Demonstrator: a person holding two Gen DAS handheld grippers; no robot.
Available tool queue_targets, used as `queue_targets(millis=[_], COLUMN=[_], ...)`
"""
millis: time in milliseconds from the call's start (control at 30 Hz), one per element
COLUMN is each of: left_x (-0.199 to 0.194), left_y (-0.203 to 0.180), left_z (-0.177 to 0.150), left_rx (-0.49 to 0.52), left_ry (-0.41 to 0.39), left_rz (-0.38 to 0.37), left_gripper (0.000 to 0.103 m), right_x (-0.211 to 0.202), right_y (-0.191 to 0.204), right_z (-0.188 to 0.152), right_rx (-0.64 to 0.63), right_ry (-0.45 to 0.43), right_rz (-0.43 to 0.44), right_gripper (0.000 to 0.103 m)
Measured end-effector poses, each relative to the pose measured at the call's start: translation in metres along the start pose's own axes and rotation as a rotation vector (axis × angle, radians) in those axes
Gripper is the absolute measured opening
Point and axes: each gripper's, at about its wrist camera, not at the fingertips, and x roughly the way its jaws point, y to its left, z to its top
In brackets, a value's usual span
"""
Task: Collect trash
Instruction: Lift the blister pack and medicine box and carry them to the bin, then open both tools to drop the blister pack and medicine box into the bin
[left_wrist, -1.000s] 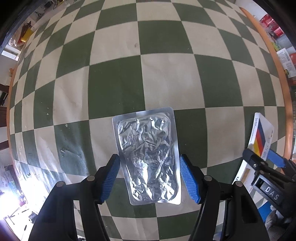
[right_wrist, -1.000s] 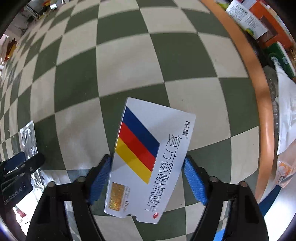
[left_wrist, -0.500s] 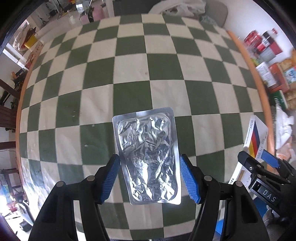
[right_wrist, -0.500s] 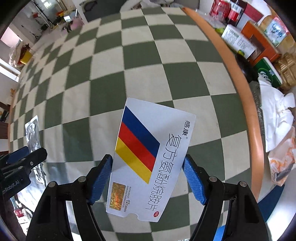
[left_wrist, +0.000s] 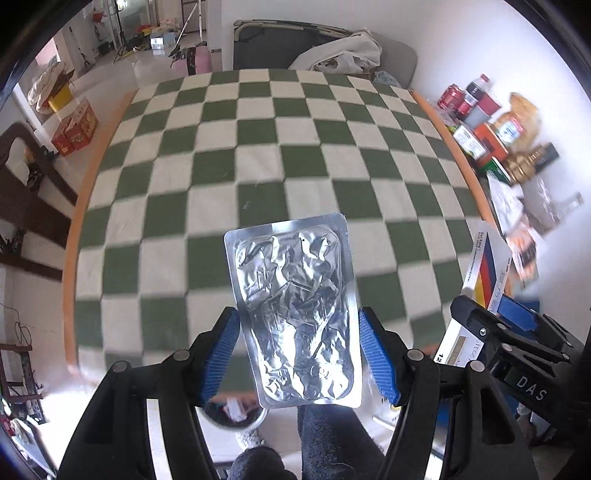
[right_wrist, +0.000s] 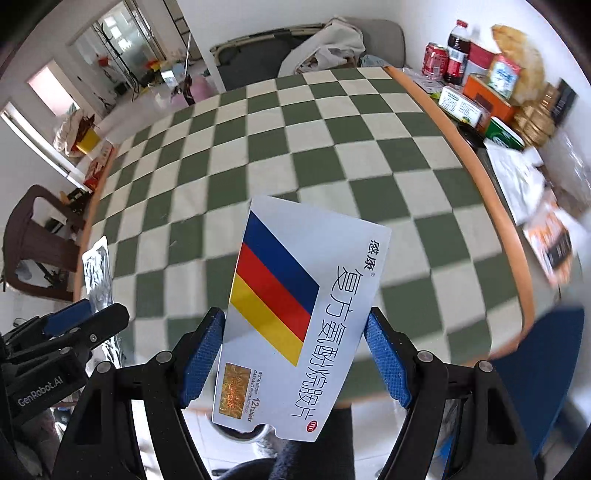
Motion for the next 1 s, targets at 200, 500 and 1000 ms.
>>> queue_targets(millis=[200,500,1000], left_x=[-0.016,0.032,0.289], left_y=[0.041,0.106,0.207], left_z=[-0.082,-0.18,-0.306], left_rx=[0.006,-0.105,-0.332], left_ry=[0.039,0.201,0.412], left_rz=[-0.012,0.019,0.059], left_gripper=[0.063,0.063,0.063], right_x=[-0.036,-0.006,0.289], right_y=[0.037,0.063,0.066], right_z=[-0.093,-0.218,-0.369], right_rx=[0.037,0.059,0.026], right_ry=[-0.019,0.128,0.416], right_rz=[-0.005,0.047,0.145], right_gripper=[0.078,0.078,0.078])
